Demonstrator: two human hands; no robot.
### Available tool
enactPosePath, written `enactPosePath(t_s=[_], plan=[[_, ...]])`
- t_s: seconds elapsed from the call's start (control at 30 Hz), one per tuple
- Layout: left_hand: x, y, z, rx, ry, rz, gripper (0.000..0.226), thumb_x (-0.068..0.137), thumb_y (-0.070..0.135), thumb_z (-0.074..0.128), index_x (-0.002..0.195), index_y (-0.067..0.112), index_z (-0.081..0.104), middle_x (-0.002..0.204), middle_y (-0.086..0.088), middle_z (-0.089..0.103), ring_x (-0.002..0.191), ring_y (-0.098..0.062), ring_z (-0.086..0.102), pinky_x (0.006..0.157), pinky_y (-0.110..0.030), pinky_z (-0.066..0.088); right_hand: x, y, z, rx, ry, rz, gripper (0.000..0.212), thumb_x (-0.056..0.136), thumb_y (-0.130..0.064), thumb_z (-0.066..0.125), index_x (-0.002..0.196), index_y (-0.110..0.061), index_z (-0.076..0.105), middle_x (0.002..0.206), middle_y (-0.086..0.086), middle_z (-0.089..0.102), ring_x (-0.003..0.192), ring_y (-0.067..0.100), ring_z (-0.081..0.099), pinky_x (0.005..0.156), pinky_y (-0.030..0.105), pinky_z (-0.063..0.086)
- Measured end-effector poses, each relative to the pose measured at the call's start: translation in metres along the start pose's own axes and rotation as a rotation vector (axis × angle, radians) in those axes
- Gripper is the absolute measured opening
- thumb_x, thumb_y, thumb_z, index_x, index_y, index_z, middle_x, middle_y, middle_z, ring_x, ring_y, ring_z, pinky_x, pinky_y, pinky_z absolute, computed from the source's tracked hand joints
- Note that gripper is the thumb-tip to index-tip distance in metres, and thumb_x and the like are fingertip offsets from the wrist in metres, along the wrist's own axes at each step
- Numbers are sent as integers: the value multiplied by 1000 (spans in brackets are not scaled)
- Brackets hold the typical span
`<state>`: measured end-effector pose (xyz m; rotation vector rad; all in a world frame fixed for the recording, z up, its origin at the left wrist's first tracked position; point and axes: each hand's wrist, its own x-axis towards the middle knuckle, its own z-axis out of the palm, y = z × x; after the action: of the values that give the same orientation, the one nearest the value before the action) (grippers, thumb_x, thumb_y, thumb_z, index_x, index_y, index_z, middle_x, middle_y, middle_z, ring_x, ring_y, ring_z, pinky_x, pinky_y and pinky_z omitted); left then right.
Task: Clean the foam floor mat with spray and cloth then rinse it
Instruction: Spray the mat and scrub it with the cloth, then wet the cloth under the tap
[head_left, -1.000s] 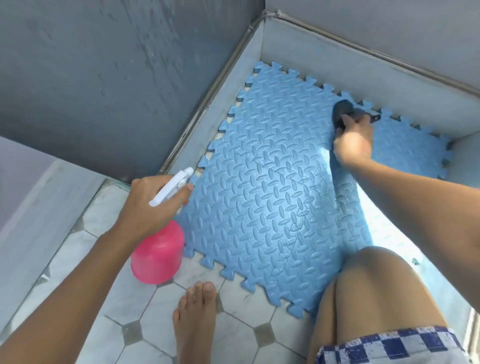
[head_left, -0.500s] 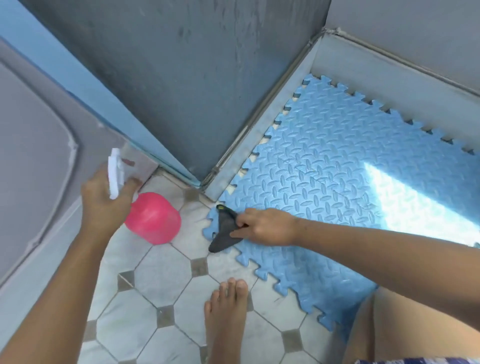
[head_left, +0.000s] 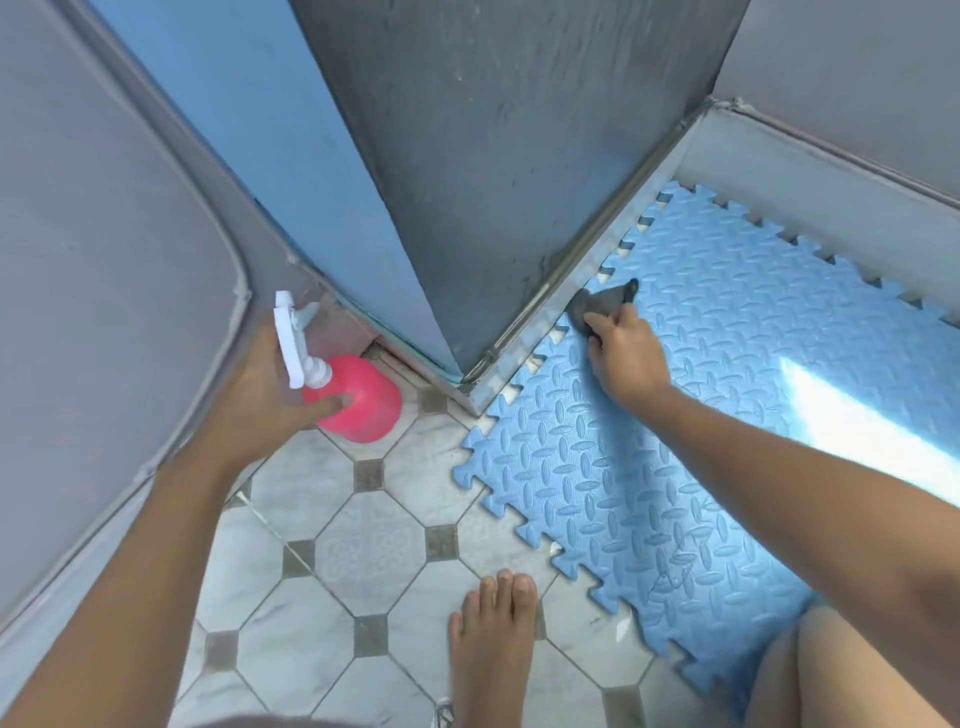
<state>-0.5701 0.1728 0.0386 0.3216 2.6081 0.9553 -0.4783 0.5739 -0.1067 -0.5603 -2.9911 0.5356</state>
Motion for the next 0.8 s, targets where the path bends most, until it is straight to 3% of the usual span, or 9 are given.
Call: enactPosePath(t_s=[0.07, 0.17, 0.27, 0.37, 0.47, 0.6, 0.67, 0.73, 0.8], plan=[[-7, 8, -16, 146, 12, -13, 108, 74, 32, 90, 160, 24, 25, 159, 5, 41, 141, -22, 47, 110, -46, 45, -27, -21, 6, 18, -46, -155, 29, 97, -20, 55, 125, -19, 65, 102, 11, 54, 78, 29, 56, 64, 39, 53], [-33, 49, -22, 368, 119, -7, 74, 87, 32, 78, 151, 19, 43, 141, -8, 55, 121, -34, 59, 93, -43, 48, -67, -31, 8, 85, -182, -400, 34, 93, -19, 62, 126, -21, 67, 98, 5, 54, 77, 23, 54, 62, 33, 47], [-59, 120, -16, 350, 107, 267, 35, 94, 47, 63, 118, 21, 71, 99, 9, 71, 83, -16, 66, 80, -35, 52, -79, -25, 0, 95, -359, -483, 34, 91, -17, 65, 124, -23, 71, 102, 3, 58, 79, 23, 60, 62, 30, 47], [-62, 188, -10, 304, 99, 546, 27, 99, 40, 52, 91, 22, 69, 63, 13, 54, 59, -7, 53, 63, -38, 52, -68, -15, -31, 120, -416, -377, 32, 93, -18, 62, 123, -23, 72, 110, -1, 61, 86, 23, 65, 67, 28, 45], [-55, 257, -4, 344, 127, 771, 30, 104, 39, 46, 84, 19, 59, 57, 8, 42, 55, -21, 48, 56, -39, 48, -49, -3, -84, 208, -371, -206, 31, 93, -19, 61, 121, -24, 73, 107, -6, 60, 88, 16, 64, 75, 26, 49], [-43, 348, -4, 393, 234, 904, 40, 103, 43, 48, 71, 19, 48, 55, 7, 37, 55, -30, 45, 53, -38, 46, -21, 3, -176, 433, -258, -16, 23, 91, -15, 63, 110, -21, 75, 93, -4, 63, 54, 10, 68, 55, 33, 58], [-33, 397, -11, 371, 302, 925, 48, 103, 48, 48, 65, 22, 35, 54, 5, 37, 57, -33, 43, 54, -39, 45, -6, 5, -227, 495, -122, 47, 23, 88, -14, 63, 103, -23, 77, 83, -3, 66, 53, 16, 69, 56, 41, 60], [-20, 447, -20, 344, 386, 930, 45, 102, 53, 46, 70, 22, 42, 61, 2, 51, 66, -38, 55, 62, -42, 49, 8, 4, -278, 578, 29, 86, 23, 86, -11, 63, 98, -23, 78, 70, 1, 70, 51, 21, 69, 53, 42, 60], [0, 499, -30, 354, 507, 913, 45, 100, 58, 45, 86, 18, 58, 77, -4, 66, 82, -38, 65, 72, -43, 52, 19, 1, -330, 643, 172, 115, 24, 85, -9, 63, 99, -22, 77, 64, 7, 71, 47, 18, 67, 47, 34, 58]])
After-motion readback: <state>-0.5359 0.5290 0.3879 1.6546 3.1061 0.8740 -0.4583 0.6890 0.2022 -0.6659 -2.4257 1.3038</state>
